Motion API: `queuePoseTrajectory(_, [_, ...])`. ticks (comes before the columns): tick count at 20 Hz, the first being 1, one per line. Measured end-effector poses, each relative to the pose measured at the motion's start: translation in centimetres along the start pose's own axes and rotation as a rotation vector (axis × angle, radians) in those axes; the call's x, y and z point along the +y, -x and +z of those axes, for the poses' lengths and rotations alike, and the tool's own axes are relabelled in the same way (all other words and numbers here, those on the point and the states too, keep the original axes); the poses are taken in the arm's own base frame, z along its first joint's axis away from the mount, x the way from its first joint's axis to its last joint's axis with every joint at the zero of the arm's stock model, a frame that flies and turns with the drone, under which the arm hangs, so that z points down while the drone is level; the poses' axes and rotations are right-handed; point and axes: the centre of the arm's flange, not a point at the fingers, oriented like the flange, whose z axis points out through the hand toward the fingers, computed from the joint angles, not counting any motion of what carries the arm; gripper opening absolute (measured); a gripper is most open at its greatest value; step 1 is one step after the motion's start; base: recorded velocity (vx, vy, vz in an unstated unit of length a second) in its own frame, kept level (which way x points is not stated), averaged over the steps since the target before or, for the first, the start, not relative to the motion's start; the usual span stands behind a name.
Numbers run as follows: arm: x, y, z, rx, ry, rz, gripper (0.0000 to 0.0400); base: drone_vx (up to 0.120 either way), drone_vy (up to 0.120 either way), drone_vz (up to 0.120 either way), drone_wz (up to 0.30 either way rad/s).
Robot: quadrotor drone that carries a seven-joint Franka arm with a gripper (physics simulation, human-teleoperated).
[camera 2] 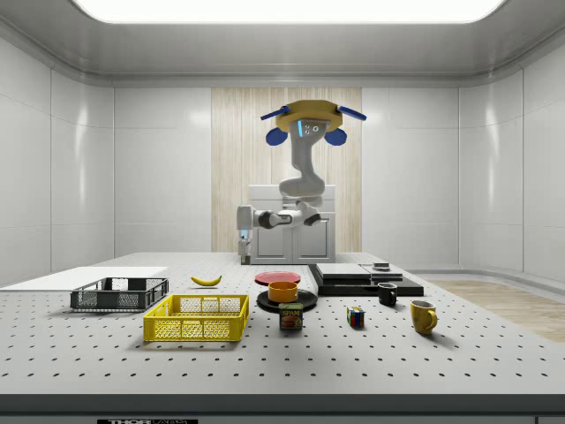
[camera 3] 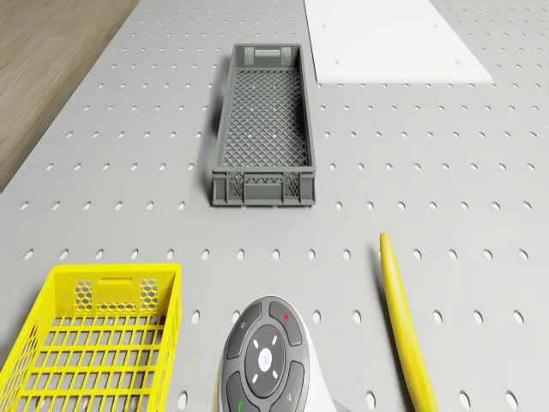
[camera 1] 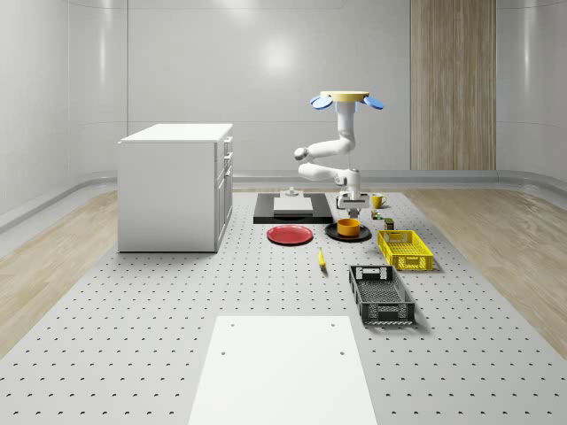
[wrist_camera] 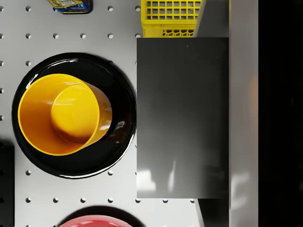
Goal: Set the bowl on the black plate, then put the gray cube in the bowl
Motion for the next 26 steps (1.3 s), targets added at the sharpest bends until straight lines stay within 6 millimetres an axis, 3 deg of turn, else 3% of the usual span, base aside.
queuePoseTrajectory(18, [0.0, 0.0, 0.0, 0.0, 0.0, 0.0, 0.025, -0.12, -0.016, -0.051, 0.0])
queuePoseTrajectory(26, [0.0, 0.0, 0.0, 0.0, 0.0, 0.0, 0.025, -0.12, 0.0, 0.0, 0.0])
